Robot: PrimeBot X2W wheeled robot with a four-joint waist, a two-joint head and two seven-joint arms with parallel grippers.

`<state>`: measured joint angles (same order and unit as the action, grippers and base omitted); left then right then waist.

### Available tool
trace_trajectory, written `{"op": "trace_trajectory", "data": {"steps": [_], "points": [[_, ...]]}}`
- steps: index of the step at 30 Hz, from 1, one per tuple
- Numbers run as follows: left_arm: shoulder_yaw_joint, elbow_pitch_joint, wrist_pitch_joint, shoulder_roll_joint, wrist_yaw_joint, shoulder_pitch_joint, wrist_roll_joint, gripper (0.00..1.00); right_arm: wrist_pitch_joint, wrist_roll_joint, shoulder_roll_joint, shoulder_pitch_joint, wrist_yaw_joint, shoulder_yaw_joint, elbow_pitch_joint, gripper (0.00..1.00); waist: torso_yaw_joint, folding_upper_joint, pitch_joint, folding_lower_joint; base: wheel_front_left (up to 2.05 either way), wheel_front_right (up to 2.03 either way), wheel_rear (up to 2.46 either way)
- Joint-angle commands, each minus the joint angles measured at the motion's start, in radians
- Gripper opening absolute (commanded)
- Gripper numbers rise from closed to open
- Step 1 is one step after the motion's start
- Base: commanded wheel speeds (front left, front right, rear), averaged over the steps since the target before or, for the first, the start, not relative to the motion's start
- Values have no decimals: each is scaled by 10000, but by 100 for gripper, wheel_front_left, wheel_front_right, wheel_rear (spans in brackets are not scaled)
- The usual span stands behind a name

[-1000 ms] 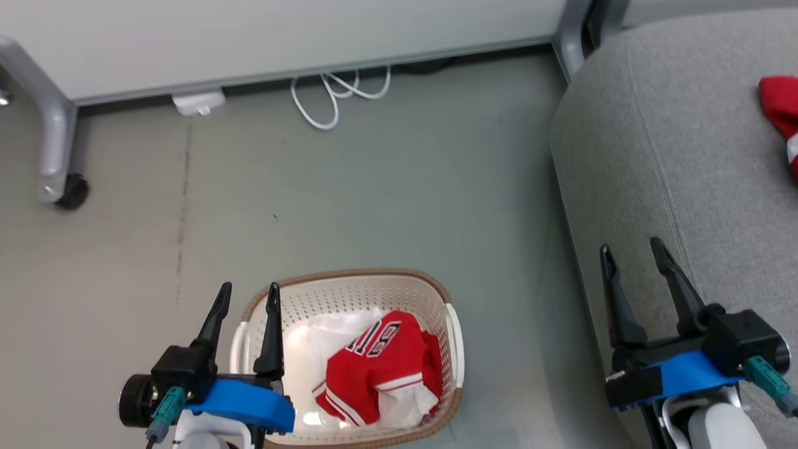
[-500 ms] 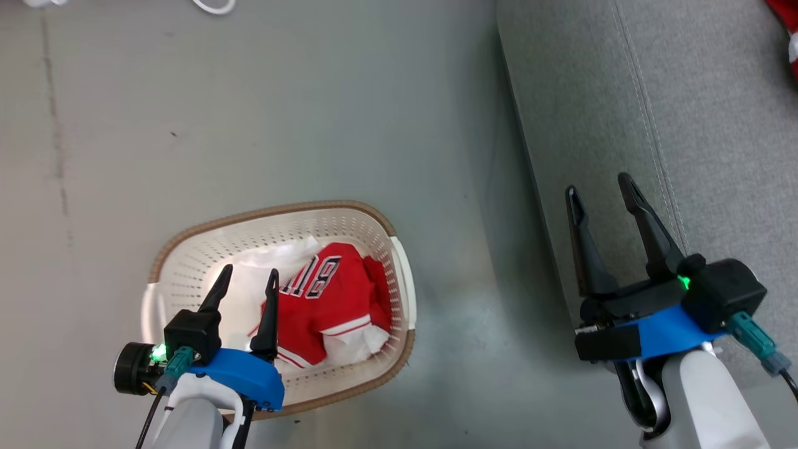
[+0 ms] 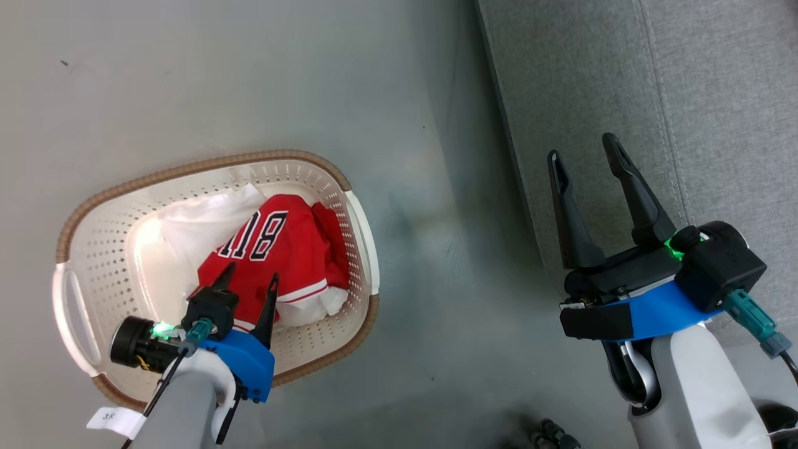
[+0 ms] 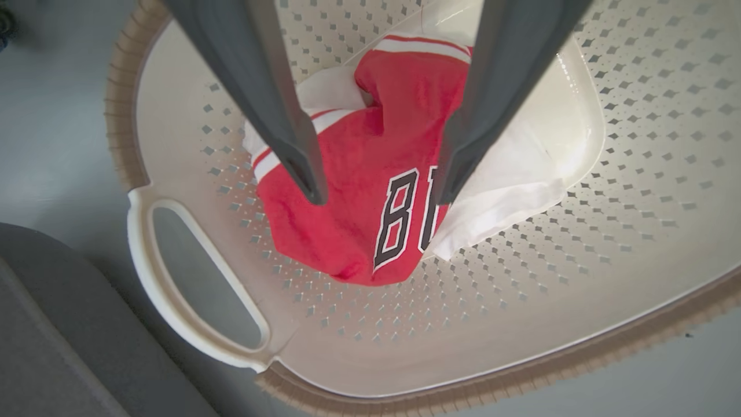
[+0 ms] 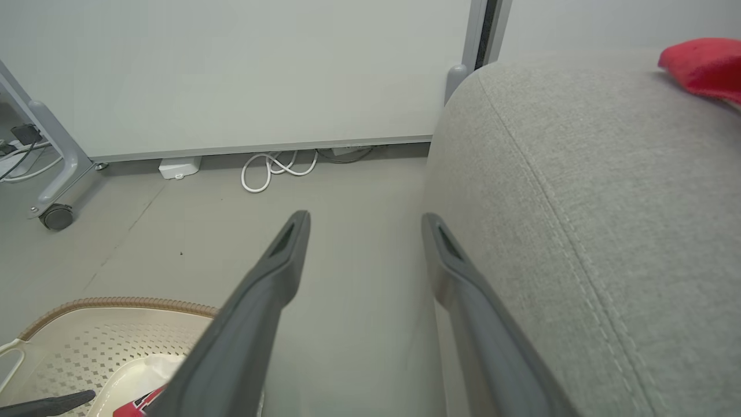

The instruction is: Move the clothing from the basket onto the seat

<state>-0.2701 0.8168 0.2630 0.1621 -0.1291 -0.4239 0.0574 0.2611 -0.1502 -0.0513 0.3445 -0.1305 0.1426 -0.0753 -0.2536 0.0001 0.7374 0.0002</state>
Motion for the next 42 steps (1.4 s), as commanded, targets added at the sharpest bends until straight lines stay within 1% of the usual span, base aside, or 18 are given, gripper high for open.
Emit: {"op": "trace_trajectory", "data": {"steps": [1,10,14,21,30,36,38,39,40,42], "points": [[-100,145,27,124,-13,-305,-63,100,51,-34,15,226,-5,20,113,100,-83,-1,308,-2,0,0,0],[-711,1542,-59,365,-14,-1082,-309,100,55,-207,15,328,-5,146,321,100,-73,-1,886,-2,0,0,0],[-829,2013,-50,446,-13,-1376,-283,100,56,-309,15,398,-5,248,408,100,-120,-1,1050,-2,0,0,0],[-955,2759,-219,438,195,-2002,-330,100,56,-392,15,391,-5,233,555,100,-256,-1,1364,-2,0,0,0],[-1213,3485,-526,559,708,-2869,-555,100,57,-506,15,330,-5,387,699,100,-414,-1,1769,-2,0,0,0],[-1412,3809,-636,685,790,-3312,-643,100,57,-631,15,337,-5,525,716,100,-511,-1,1963,-2,0,0,0],[-1485,3875,-485,569,972,-3002,-665,100,56,-663,15,349,-5,516,708,100,-518,-1,1996,-2,0,0,0],[-1485,3875,-485,569,972,-3002,-665,100,56,-663,15,349,-5,516,708,100,-518,-1,1996,-2,0,0,0],[-1506,3873,-379,556,1126,-2899,-655,100,56,-693,15,350,-5,518,678,100,-531,-1,2001,-2,0,0,0],[-1517,3855,-303,561,1177,-2931,-609,100,56,-714,15,362,-5,525,654,100,-546,-1,1997,-2,0,0,0]]}}
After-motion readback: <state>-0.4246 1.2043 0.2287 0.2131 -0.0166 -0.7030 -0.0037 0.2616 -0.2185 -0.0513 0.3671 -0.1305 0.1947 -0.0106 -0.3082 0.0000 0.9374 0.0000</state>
